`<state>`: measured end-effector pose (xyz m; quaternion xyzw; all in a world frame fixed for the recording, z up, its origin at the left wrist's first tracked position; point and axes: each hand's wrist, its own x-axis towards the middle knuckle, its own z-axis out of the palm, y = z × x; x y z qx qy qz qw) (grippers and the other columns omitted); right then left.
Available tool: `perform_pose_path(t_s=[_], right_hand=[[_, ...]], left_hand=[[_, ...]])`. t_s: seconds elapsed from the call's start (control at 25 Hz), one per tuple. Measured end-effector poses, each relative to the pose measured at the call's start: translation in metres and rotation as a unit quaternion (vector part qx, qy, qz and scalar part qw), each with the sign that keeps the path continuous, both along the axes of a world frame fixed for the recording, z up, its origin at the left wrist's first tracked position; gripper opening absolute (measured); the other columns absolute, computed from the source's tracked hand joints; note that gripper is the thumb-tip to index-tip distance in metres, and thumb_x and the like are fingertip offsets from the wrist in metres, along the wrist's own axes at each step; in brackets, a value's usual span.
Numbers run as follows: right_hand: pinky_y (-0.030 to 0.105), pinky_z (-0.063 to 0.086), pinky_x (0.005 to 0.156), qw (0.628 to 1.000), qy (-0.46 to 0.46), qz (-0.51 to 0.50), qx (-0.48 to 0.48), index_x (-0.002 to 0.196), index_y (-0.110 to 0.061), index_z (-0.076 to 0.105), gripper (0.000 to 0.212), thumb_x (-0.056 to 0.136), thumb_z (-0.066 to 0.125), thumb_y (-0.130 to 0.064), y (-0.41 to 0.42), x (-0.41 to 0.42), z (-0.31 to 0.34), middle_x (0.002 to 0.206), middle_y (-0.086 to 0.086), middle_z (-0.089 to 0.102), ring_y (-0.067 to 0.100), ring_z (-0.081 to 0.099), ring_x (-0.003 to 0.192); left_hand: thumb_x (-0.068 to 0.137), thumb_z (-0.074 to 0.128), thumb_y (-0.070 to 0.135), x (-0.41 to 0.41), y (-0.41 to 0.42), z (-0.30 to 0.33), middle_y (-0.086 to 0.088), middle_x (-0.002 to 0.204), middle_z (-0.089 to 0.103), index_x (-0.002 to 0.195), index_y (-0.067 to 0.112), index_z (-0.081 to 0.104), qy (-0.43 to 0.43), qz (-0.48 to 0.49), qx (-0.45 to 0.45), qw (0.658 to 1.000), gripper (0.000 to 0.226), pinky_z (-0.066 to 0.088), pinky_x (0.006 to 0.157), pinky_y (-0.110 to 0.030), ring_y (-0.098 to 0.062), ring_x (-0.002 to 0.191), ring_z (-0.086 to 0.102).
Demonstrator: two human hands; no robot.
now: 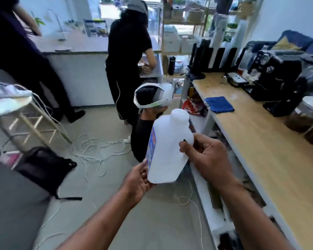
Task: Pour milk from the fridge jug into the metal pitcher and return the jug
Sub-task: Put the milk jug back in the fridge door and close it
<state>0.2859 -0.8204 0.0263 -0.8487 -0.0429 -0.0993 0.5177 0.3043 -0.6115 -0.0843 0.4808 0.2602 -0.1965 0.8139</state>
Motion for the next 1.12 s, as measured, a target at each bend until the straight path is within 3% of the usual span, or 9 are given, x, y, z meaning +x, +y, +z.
perform_pose_path(t_s=[0.12, 0.28, 0.4, 0.56, 0.68, 0.8, 0.88, 0.96, 1.12], right_hand=[[0.045, 0.066, 0.074, 0.999, 0.003, 0.050, 0.011, 0.110, -0.020, 0.078, 0.030, 0.090, 0.076, -0.042, 0.030, 0.021, 0.001, 0.093, -0.007, 0.081, 0.012, 0.077, 0.084], [0.045, 0.063, 0.076, 0.987, 0.016, 0.162, 0.001, 0.102, -0.025, 0.078, 0.026, 0.087, 0.073, -0.045, 0.092, 0.048, 0.003, 0.085, -0.004, 0.080, 0.018, 0.076, 0.082], [0.038, 0.059, 0.069, 0.969, 0.035, 0.245, 0.003, 0.091, -0.020, 0.078, 0.014, 0.090, 0.076, -0.034, 0.140, 0.054, 0.005, 0.077, 0.003, 0.076, 0.020, 0.069, 0.071], [0.029, 0.039, 0.057, 0.935, 0.046, 0.349, -0.048, 0.080, -0.009, 0.071, 0.028, 0.091, 0.073, -0.035, 0.195, 0.046, 0.003, 0.069, 0.012, 0.064, 0.011, 0.045, 0.058], [0.020, 0.030, 0.048, 0.903, 0.058, 0.422, -0.063, 0.076, -0.004, 0.067, 0.034, 0.091, 0.073, -0.034, 0.242, 0.028, 0.000, 0.058, 0.001, 0.050, 0.007, 0.037, 0.051], [0.019, 0.030, 0.046, 0.873, 0.041, 0.480, -0.078, 0.072, -0.005, 0.065, 0.034, 0.091, 0.075, -0.032, 0.285, 0.008, -0.003, 0.056, 0.003, 0.051, 0.007, 0.037, 0.049], [0.021, 0.031, 0.048, 0.852, 0.033, 0.514, -0.092, 0.075, -0.005, 0.067, 0.032, 0.090, 0.075, -0.032, 0.314, -0.006, -0.003, 0.062, 0.010, 0.058, 0.008, 0.038, 0.051], [0.024, 0.031, 0.050, 0.834, 0.026, 0.543, -0.099, 0.076, -0.005, 0.067, 0.032, 0.090, 0.075, -0.032, 0.345, -0.022, -0.001, 0.059, 0.006, 0.055, 0.008, 0.038, 0.052], [0.029, 0.035, 0.053, 0.819, -0.001, 0.562, -0.117, 0.081, -0.003, 0.068, 0.033, 0.090, 0.073, -0.034, 0.409, -0.048, -0.003, 0.069, 0.013, 0.065, 0.013, 0.042, 0.057]], left_hand=[[0.103, 0.052, 0.032, -0.005, 0.029, 0.001, -0.020, 0.117, 0.072, 0.126, 0.003, 0.067, 0.021, 0.042, -0.008, 0.999, 0.039, 0.045, 0.110, -0.055, -0.034, 0.111, 0.064], [0.102, 0.055, 0.032, -0.027, 0.080, 0.003, -0.018, 0.113, 0.072, 0.128, 0.000, 0.066, 0.019, 0.170, -0.011, 0.985, 0.042, 0.048, 0.110, -0.054, -0.033, 0.108, 0.065], [0.103, 0.055, 0.031, -0.055, 0.112, 0.003, -0.019, 0.117, 0.075, 0.126, 0.003, 0.067, 0.016, 0.278, -0.016, 0.960, 0.038, 0.052, 0.104, -0.052, -0.036, 0.114, 0.068], [0.103, 0.055, 0.028, -0.104, 0.137, 0.000, -0.015, 0.109, 0.078, 0.123, 0.004, 0.070, 0.017, 0.389, -0.014, 0.921, 0.035, 0.051, 0.106, -0.053, -0.036, 0.109, 0.069], [0.101, 0.055, 0.021, -0.142, 0.156, -0.001, -0.014, 0.102, 0.079, 0.119, 0.005, 0.071, 0.014, 0.467, -0.012, 0.884, 0.029, 0.054, 0.102, -0.053, -0.034, 0.102, 0.070], [0.100, 0.057, 0.017, -0.173, 0.175, -0.003, -0.014, 0.103, 0.080, 0.110, 0.008, 0.073, 0.012, 0.529, -0.017, 0.849, 0.021, 0.052, 0.104, -0.056, -0.036, 0.107, 0.070], [0.098, 0.058, 0.014, -0.191, 0.191, -0.007, -0.015, 0.105, 0.078, 0.115, 0.005, 0.072, 0.010, 0.561, -0.031, 0.827, 0.024, 0.052, 0.104, -0.055, -0.036, 0.107, 0.069], [0.096, 0.057, 0.011, -0.207, 0.213, -0.012, -0.016, 0.106, 0.078, 0.118, 0.004, 0.071, 0.003, 0.590, -0.039, 0.806, 0.027, 0.053, 0.102, -0.054, -0.036, 0.107, 0.069], [0.095, 0.052, 0.007, -0.231, 0.265, -0.017, -0.015, 0.094, 0.080, 0.112, 0.005, 0.070, 0.000, 0.624, -0.041, 0.780, 0.025, 0.050, 0.104, -0.053, -0.038, 0.103, 0.068]])
